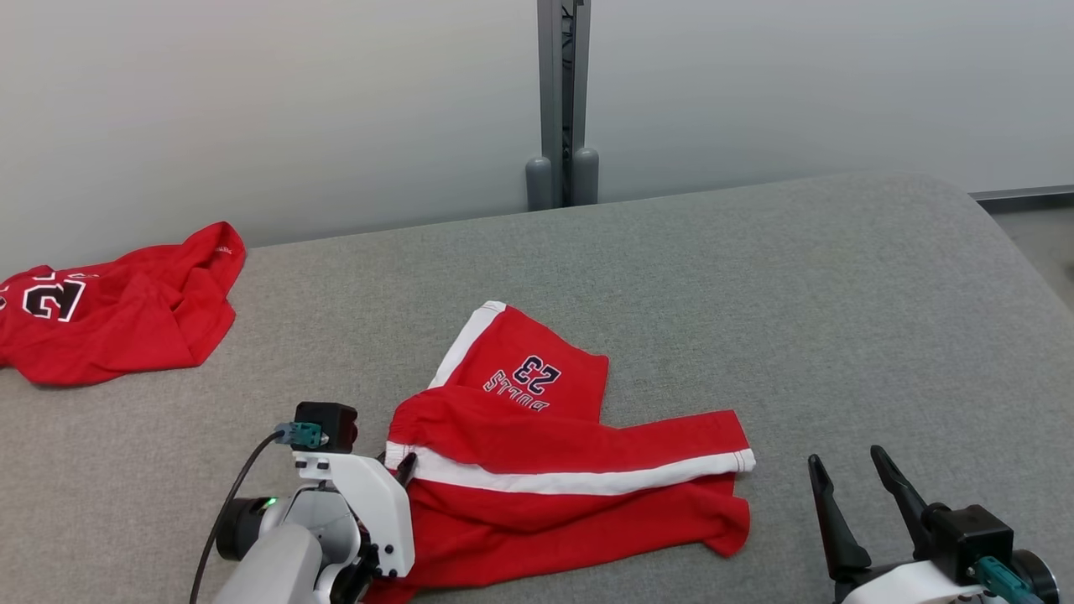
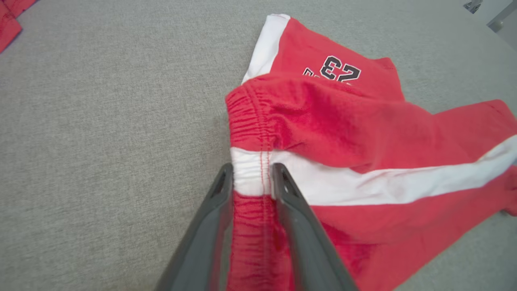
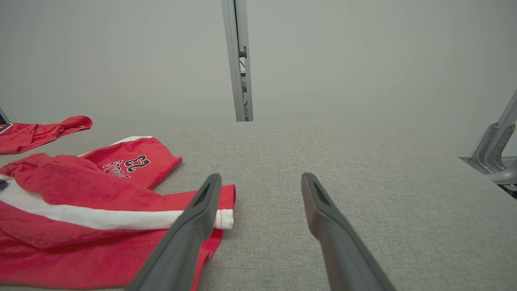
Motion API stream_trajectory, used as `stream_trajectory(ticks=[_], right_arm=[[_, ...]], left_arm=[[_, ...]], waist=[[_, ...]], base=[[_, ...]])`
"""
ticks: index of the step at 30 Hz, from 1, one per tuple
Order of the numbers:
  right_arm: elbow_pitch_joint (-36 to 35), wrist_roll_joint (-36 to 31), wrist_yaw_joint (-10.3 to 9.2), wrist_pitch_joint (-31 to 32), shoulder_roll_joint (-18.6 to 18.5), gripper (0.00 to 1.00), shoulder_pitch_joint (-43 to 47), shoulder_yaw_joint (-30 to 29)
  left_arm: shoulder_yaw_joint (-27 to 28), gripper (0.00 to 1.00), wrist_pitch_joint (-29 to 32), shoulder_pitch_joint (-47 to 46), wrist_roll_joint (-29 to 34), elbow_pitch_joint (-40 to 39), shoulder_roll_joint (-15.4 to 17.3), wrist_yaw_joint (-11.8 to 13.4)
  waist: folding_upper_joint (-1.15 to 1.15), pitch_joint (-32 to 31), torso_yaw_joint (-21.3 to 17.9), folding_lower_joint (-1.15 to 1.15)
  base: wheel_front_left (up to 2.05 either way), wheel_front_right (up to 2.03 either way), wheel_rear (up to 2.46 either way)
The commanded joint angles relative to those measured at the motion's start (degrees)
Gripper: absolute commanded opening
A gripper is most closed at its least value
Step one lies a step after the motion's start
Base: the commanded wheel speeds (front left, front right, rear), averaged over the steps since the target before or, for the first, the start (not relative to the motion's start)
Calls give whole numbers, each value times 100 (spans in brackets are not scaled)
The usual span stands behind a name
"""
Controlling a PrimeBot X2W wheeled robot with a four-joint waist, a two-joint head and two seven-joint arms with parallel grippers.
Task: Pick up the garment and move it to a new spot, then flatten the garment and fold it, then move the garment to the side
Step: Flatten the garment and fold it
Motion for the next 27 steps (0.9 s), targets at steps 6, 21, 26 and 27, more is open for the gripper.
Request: stream_trajectory(ticks=[6,21,26,27], right_arm=[[-10,-37,1,-61,-36,100,-63,7],[530,-121,1,154,-36,100,-175,-191],[900,-59,1,316,-36,100,-452,-134],[997,-71,1,353,-50,100,-515,-92]], left_arm=[[-50,21,-163,-166,-64,86,-22,-52],[61,0,-989,293,-269,-417,-6,-5],[50,0,-1045,613,-329,-724,-17,83],[47,0,-1041,652,-339,-777,-18,104]], waist=[[0,0,12,0],[0,38,231,0],[0,64,392,0],[0,68,421,0]], base=[[0,0,0],[0,0,0],[0,0,0],[0,0,0]])
